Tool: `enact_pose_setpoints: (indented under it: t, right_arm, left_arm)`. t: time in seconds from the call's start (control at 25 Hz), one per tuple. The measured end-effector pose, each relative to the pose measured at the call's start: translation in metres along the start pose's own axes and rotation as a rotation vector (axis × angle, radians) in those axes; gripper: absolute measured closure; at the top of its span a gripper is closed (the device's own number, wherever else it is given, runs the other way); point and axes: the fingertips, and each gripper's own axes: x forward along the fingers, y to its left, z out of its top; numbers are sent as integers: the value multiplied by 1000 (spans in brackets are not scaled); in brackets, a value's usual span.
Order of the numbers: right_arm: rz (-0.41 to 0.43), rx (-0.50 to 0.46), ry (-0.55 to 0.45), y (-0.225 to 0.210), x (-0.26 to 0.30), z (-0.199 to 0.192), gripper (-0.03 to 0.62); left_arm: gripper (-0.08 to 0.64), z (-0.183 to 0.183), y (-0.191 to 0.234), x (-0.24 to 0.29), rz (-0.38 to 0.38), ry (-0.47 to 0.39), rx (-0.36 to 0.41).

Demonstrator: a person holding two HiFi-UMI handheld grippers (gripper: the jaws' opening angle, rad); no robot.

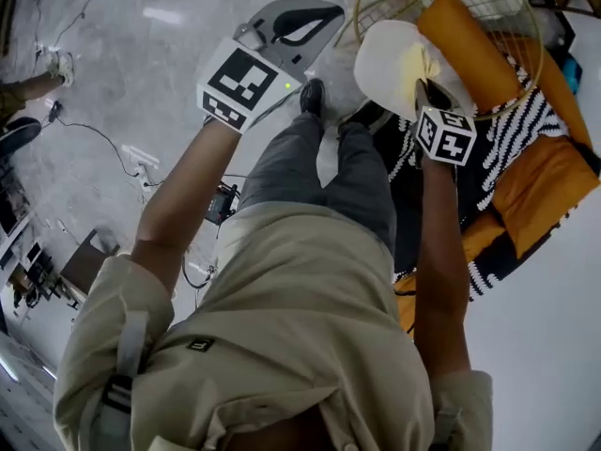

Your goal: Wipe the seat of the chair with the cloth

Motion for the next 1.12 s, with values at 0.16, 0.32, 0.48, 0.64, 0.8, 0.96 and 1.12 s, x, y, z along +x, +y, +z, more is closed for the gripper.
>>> enact_pose_setpoints:
  t: [0.16,0.32,0.48,0.64,0.8,0.96,1.12]
  right_arm:
    - [-42,-15,-156,2,-73,50,534]
    - [-68,-25,-281,17,-137,80,534]
    - [-87,-46,-386,35,-195,111,534]
    - [-139,-57,-516,35,-260,145,535]
    - [-176,-59,-616,38,-316,166,535]
    - [-221,-80,-708,42,-367,180,535]
    - [-245,-94,-775,50,-411,185,535]
  left_arm:
    - [545,41,-8,-26,3,-68,31]
    - [545,71,-18,-59,-13,-113,64]
    - [545,96,-25,-87,-33,-136,84]
    - [545,126,-36,-97,-63,-188,119]
    - [545,154,-52,-107,-96,-227,160]
    - [545,187,-62,-115,-123,-281,205]
    - [545,207,-69,-127,-130,-314,230]
